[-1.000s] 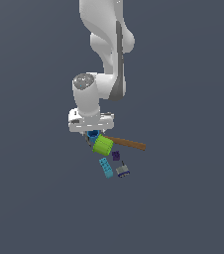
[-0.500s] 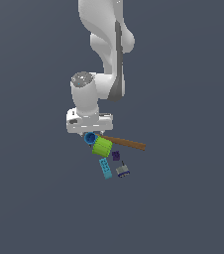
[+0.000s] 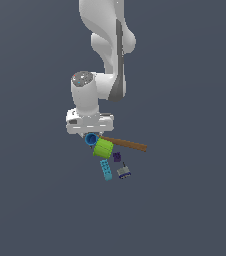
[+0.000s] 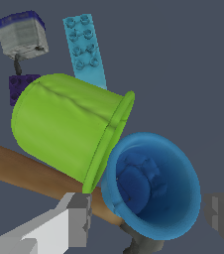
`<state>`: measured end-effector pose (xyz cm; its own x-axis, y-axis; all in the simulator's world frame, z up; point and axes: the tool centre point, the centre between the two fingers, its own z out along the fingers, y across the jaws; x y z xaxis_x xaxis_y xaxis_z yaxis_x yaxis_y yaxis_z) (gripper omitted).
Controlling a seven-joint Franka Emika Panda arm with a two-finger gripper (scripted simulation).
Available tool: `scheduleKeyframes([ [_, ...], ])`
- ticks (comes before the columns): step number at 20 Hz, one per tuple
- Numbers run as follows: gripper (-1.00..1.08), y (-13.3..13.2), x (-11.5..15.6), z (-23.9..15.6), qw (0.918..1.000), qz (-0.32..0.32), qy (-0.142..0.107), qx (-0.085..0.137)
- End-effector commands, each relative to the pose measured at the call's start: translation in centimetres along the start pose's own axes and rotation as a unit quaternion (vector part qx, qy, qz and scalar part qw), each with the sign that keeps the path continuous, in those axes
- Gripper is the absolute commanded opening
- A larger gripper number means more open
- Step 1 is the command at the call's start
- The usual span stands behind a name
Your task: Pick up a designated object from a clutter of objects.
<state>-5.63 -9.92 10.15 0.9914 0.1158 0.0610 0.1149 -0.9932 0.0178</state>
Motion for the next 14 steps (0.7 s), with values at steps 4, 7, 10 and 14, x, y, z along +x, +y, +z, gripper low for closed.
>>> scheduleKeyframes([
  [4, -1.0, -1.4, -0.4, -0.4, 1.0, -0.003, -0.006, 0.002],
  [7, -1.0, -2.6, -0.4, -1.3, 1.0, -0.003, -0.007, 0.002],
  [10, -1.0, -4.2, -0.5, -2.6, 1.0, -0.003, -0.009, 0.002],
  [14, -1.0, -6.9, -0.6, -4.8, 0.9999, -0.003, -0.011, 0.002],
])
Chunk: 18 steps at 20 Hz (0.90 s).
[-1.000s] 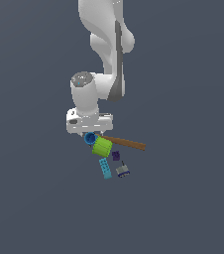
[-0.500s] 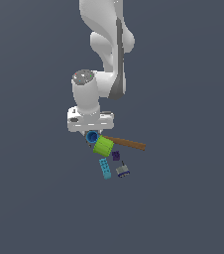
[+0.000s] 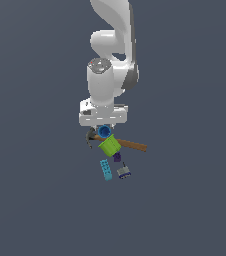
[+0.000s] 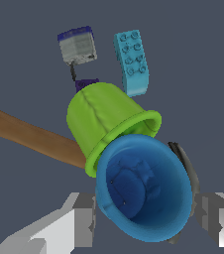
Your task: Pick up a designated object from a clutter of objects.
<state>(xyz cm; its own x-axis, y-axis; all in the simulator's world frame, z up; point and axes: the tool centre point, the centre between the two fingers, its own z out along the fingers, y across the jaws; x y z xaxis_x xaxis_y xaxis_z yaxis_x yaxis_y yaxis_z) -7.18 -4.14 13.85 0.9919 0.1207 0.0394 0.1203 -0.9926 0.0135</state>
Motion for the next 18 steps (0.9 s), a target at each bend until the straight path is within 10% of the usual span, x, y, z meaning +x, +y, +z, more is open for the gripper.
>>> scheduleKeyframes([
  [1, -1.0, -1.9, -0.1, -1.6, 1.0, 0.0, -0.001, -0.001],
  [18, -1.0, -18.3, -0.5, -14.6, 0.9999, -0.002, -0.013, 0.002],
])
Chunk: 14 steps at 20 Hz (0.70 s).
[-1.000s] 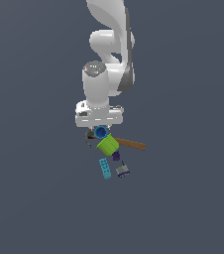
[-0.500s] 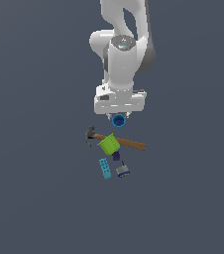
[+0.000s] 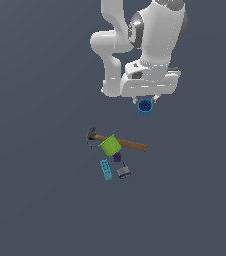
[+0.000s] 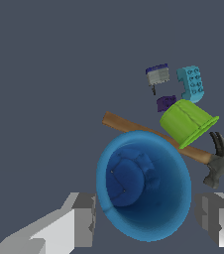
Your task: Pick up a designated object from a clutter of objects.
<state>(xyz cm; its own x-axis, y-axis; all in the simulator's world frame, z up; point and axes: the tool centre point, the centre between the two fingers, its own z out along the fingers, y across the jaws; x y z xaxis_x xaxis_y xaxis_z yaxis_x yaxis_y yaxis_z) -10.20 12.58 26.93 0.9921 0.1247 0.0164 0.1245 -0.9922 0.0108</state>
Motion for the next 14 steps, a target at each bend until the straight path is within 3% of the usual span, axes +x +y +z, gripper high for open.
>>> scheduleKeyframes([
  [1, -1.0, -2.4, -0.1, -2.0, 1.0, 0.0, -0.002, 0.001],
  [8, -1.0, -8.1, 0.0, -6.5, 1.0, 0.0, -0.006, 0.004],
  [14, -1.0, -10.9, 0.3, -8.7, 1.0, 0.0, -0.008, 0.005],
])
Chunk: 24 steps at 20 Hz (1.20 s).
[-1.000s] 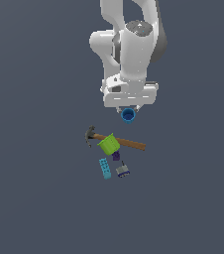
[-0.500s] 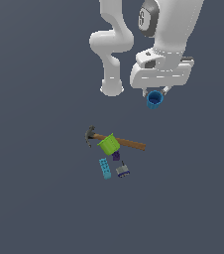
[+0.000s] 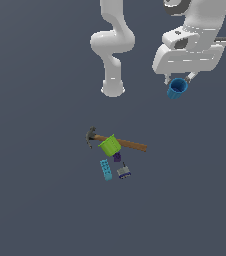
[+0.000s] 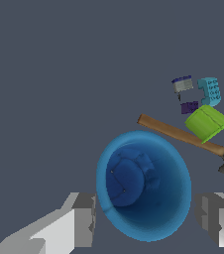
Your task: Pick up a designated object from a clutter of objects.
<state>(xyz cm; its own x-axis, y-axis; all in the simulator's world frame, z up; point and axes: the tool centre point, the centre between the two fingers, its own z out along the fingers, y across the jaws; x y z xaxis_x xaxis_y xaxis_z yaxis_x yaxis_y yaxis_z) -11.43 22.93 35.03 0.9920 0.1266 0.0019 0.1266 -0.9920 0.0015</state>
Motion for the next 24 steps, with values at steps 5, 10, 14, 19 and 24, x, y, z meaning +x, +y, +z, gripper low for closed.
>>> scheduleKeyframes([
  [5, -1.0, -1.6, 0.2, -1.3, 1.0, 0.001, -0.001, 0.001],
  [10, -1.0, -1.5, 0.2, -1.3, 1.0, 0.001, -0.001, 0.001],
  [14, -1.0, -1.2, 0.6, -1.9, 1.0, 0.001, -0.001, 0.001],
  [19, -1.0, -0.3, 1.4, -3.5, 1.0, 0.001, -0.001, 0.001],
  [24, -1.0, 0.0, 1.8, -4.1, 1.0, 0.001, -0.001, 0.001],
])
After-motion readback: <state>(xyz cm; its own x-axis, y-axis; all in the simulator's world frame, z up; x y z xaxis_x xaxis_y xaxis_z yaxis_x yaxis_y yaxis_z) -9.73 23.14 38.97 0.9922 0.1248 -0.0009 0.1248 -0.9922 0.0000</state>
